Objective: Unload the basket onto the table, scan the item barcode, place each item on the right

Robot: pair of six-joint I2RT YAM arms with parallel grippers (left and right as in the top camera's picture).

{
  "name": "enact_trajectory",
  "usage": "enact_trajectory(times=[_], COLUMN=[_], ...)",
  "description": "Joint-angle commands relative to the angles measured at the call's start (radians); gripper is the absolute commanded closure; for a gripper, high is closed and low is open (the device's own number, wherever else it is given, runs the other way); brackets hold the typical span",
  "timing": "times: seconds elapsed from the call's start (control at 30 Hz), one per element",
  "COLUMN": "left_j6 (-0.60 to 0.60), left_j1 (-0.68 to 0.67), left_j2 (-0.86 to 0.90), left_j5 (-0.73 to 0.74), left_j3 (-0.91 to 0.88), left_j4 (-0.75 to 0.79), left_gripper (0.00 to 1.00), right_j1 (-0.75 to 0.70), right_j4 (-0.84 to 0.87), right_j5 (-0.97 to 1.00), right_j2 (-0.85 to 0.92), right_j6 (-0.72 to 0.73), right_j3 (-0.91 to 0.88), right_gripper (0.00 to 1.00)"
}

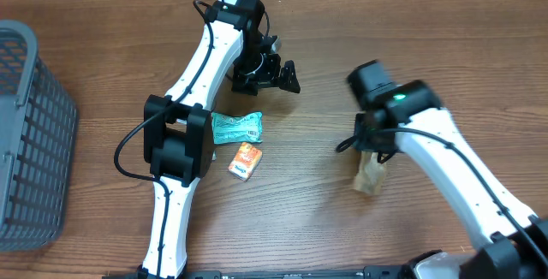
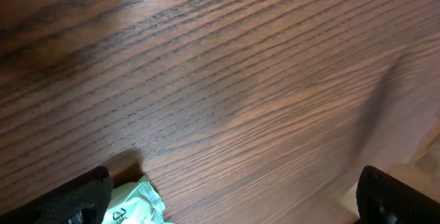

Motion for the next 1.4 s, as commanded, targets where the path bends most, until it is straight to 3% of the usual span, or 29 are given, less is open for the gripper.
enact_trajectory(times=[0.0, 0.33, 0.37, 0.5, 0.67, 0.93, 1.0, 1.07, 1.17, 1.37], left_j6=[0.016, 0.016, 0.016, 0.016, 0.016, 0.044, 0.062, 0.096, 0.105, 0.087], left_j1=[-0.008, -0.008, -0.008, -0.007, -0.006, -0.033, -0.047, -0.069, -0.097, -0.12], left_j2=[0.007, 0.007, 0.007, 0.007, 0.007, 0.007, 0.007, 0.007, 0.006, 0.006], left_j5=[-0.025, -0.032, -0.032, -0.036, -0.036, -0.035, -0.035, -0.036, -0.071, -0.026], left_j3=[-0.002, -0.002, -0.002, -0.002, -0.002, -0.002, -0.002, -0.002, -0.001, 0.099], left_j4=[0.007, 0.009, 0.009, 0.016, 0.015, 0.013, 0.011, 0.013, 0.027, -0.035], left_gripper=[0.01, 0.01, 0.01, 0.0, 0.0, 0.02, 0.15, 0.39, 0.94, 0.96], right_j1=[0.047, 0.175, 0.195, 0.277, 0.271, 0.009, -0.078, -0.193, -0.337, -0.479], right_j4=[-0.019, 0.052, 0.074, 0.14, 0.13, 0.091, 0.081, 0.069, 0.076, 0.151], right_j5=[0.199, 0.036, 0.013, -0.047, -0.099, -0.278, -0.37, -0.504, -0.656, -0.7], right_j2=[0.08, 0.314, 0.315, 0.315, 0.307, 0.199, 0.192, 0.195, 0.2, 0.202], right_j6=[0.123, 0.105, 0.097, 0.087, 0.087, -0.042, -0.103, -0.209, -0.347, -0.36], right_j3=[0.027, 0.076, 0.076, 0.091, 0.158, 0.254, 0.254, 0.242, 0.186, 0.03], right_gripper=[0.96, 0.93, 0.88, 0.42, 0.42, 0.42, 0.42, 0.35, 0.32, 0.34])
